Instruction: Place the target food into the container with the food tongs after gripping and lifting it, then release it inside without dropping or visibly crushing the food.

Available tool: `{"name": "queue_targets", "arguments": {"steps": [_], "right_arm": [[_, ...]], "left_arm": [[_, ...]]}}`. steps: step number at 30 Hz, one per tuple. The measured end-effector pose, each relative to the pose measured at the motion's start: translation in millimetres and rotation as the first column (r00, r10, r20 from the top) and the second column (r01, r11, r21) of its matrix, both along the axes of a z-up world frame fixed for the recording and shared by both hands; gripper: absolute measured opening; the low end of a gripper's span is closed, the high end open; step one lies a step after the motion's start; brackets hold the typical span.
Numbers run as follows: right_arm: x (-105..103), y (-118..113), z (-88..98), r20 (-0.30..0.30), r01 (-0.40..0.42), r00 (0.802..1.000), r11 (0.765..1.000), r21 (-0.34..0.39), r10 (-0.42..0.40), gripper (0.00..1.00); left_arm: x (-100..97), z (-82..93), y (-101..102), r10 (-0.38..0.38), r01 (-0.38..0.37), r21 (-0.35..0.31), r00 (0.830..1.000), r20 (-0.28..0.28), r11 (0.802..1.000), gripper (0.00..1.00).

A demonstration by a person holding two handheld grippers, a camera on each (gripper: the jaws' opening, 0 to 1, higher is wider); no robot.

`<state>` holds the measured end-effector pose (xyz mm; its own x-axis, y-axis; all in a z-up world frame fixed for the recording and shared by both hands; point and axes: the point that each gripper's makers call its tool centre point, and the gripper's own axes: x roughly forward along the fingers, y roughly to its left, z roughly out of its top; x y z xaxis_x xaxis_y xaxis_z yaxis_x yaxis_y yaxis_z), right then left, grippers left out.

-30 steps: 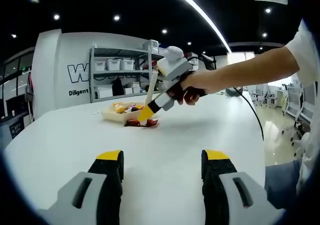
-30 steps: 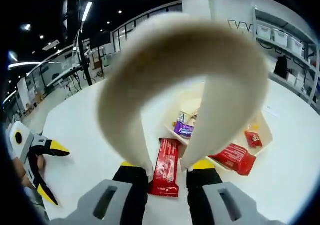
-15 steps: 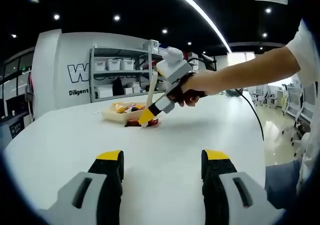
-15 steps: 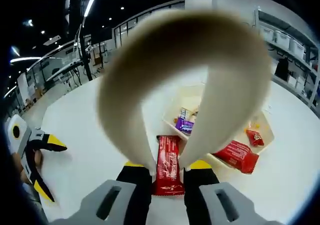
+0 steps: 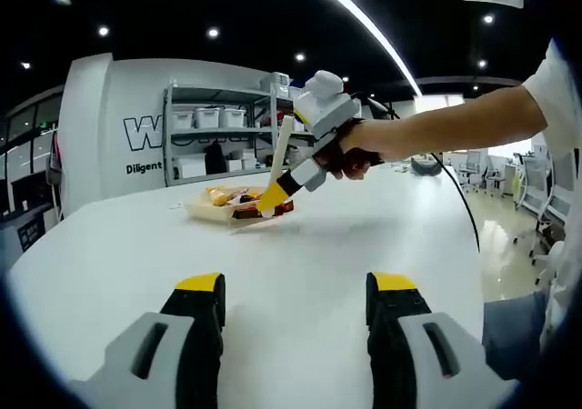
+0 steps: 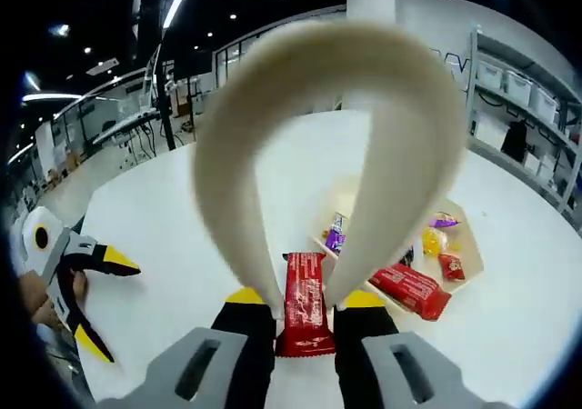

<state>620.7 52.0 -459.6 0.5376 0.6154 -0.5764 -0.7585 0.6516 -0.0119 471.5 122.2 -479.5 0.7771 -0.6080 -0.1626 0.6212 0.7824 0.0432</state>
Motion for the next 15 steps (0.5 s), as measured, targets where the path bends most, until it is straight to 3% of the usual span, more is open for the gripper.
{"name": "queue_targets", "arguments": {"steps": [10, 15], "right_arm": [[-1.9, -10.2, 26.2, 0.036, 0.009, 0.999, 1.0, 0.02, -0.01, 0.17], [11.2, -17.8, 33.7, 0.058, 0.035, 0.998, 0.999, 0.031, -0.037, 0.18]], "left_arm": [[-0.3, -0.8, -0.2, -0.001, 0.001, 0.006, 1.0, -0.002, 1.0, 0.61], [-0.7, -0.8, -0.3, 0.0, 0.0, 0.011, 1.0, 0.001, 1.0, 0.61]]}}
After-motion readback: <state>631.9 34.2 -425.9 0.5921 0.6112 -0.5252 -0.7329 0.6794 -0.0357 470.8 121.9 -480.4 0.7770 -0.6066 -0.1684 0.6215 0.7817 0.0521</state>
